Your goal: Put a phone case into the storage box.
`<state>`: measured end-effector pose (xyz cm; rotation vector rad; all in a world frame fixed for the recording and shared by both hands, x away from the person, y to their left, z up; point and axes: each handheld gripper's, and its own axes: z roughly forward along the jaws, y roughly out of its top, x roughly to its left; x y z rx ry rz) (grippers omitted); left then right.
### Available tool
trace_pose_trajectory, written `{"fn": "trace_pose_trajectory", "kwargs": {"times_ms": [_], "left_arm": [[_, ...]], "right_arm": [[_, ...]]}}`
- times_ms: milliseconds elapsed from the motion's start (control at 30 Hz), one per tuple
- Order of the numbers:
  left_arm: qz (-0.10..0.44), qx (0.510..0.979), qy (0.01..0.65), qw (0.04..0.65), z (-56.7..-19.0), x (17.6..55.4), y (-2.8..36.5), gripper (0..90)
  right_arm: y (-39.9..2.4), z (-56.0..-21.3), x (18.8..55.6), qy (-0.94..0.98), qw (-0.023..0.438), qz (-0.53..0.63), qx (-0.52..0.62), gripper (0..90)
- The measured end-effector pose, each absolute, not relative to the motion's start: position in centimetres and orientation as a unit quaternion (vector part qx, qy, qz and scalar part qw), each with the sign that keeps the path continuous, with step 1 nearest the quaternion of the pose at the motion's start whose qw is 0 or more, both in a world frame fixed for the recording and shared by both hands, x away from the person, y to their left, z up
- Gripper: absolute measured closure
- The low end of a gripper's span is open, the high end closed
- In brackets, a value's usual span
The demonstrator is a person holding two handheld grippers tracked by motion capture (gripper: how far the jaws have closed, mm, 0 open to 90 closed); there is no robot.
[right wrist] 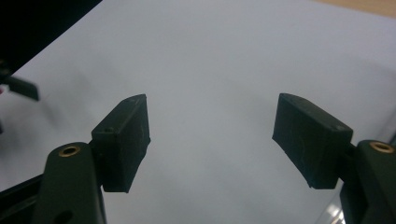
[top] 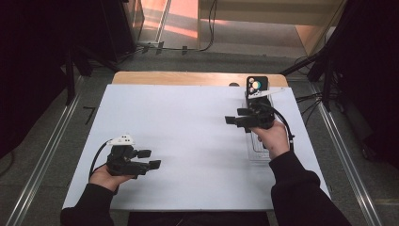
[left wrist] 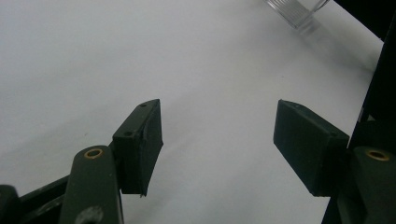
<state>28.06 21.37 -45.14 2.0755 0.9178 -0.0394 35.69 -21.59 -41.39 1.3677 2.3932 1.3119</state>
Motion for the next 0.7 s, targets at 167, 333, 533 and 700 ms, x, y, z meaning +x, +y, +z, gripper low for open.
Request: {"fn": "trace_pose_trajectory", "kwargs": {"times_ms": [167, 333, 533, 700], "left_arm": [[-0.014, 0.828, 0.366, 0.424, -45.1, 28.0, 21.4, 32.6], [-0.016, 0.828, 0.363, 0.427, -45.0, 27.8, 21.4, 32.6], [-0.020, 0.828, 0.356, 0.434, -44.8, 27.3, 21.3, 32.6], [-0.022, 0.827, 0.355, 0.436, -44.9, 26.9, 21.4, 32.6]], "right_arm": [[-21.1, -41.8, 33.1, 0.798, 0.017, 0.434, 0.419, 27.6], [-21.0, -42.2, 31.1, 0.810, 0.008, 0.432, 0.396, 27.9], [-21.5, -43.1, 28.9, 0.819, 0.007, 0.430, 0.381, 27.7], [-22.2, -43.9, 27.1, 0.828, 0.005, 0.424, 0.366, 27.6]]}}
